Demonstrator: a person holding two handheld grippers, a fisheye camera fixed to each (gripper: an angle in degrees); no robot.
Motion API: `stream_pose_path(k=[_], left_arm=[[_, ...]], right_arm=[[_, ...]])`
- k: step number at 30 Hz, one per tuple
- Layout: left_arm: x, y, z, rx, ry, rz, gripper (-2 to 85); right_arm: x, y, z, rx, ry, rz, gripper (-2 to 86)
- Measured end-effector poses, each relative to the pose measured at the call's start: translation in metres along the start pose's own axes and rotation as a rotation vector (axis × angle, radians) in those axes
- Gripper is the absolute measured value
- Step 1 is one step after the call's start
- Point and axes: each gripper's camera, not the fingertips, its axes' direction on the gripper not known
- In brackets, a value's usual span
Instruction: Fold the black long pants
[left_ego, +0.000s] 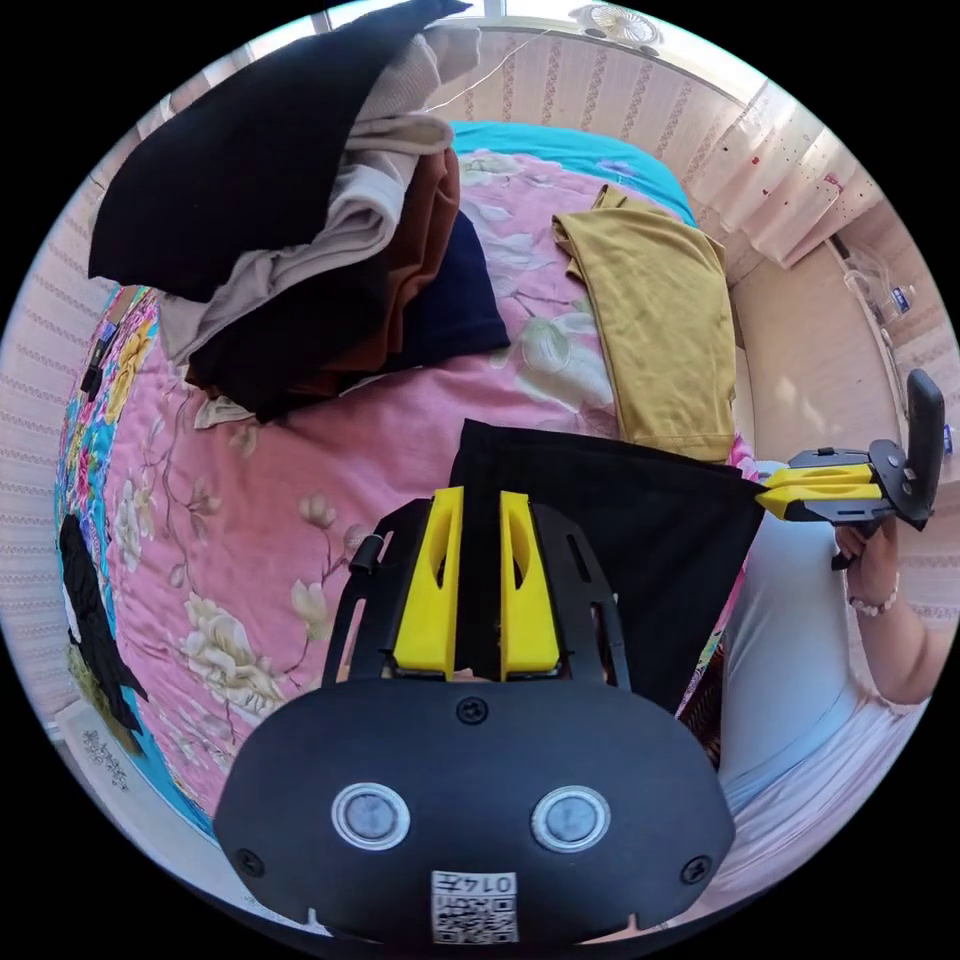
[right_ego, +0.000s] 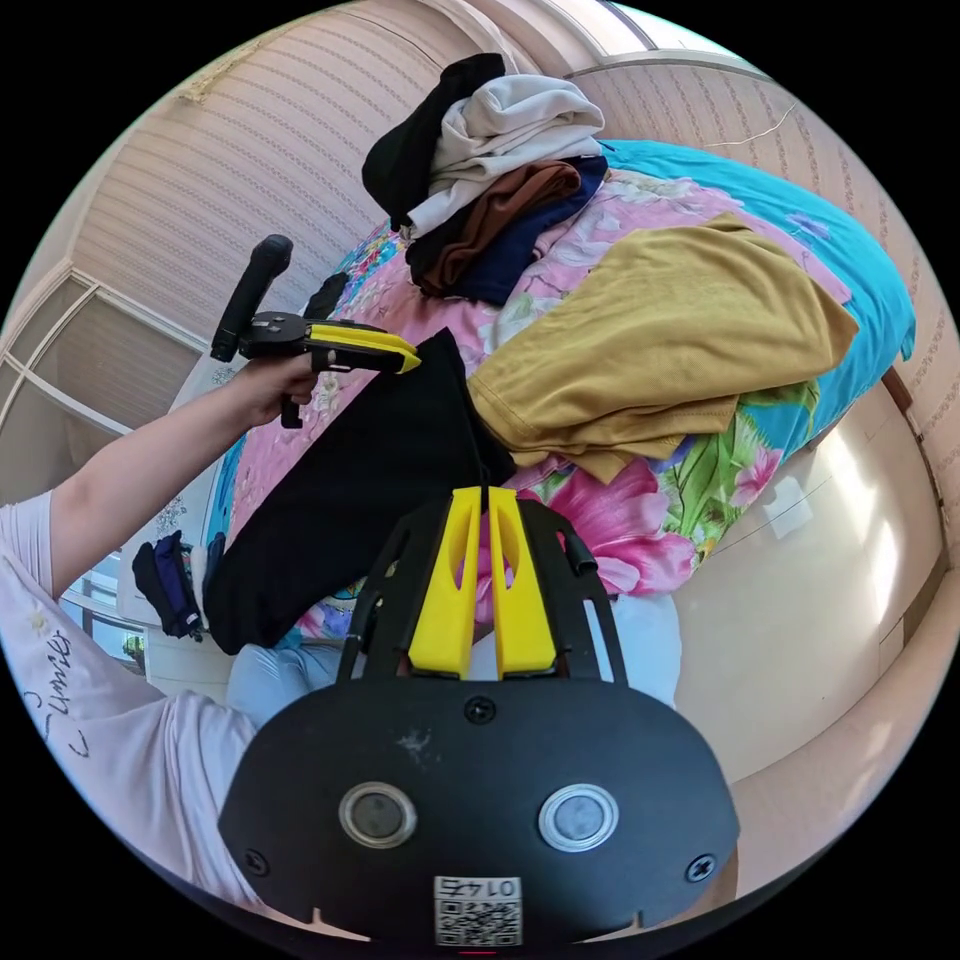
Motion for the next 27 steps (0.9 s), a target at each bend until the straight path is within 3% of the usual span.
stream_pose_path(k=[4,15,27], left_arm=[[0.007,0.006,0.008,0.029,0.019,0.023,-0.2],[-0.005,0.025,-0.047,0.147,0.001,0.035,-1.0],[-0.046,0.019,0.000,0.034,0.072,-0.174,-0.9]], right_arm=[[0.018,0.002,-0.004,-0.005,-0.070,0.020,0.5],[0.024,-0.004,-0.008,0.030,-0.126,0.011,0.5],[0.004,-0.049,0.029,-0.118,0.018,0.065,0.3]])
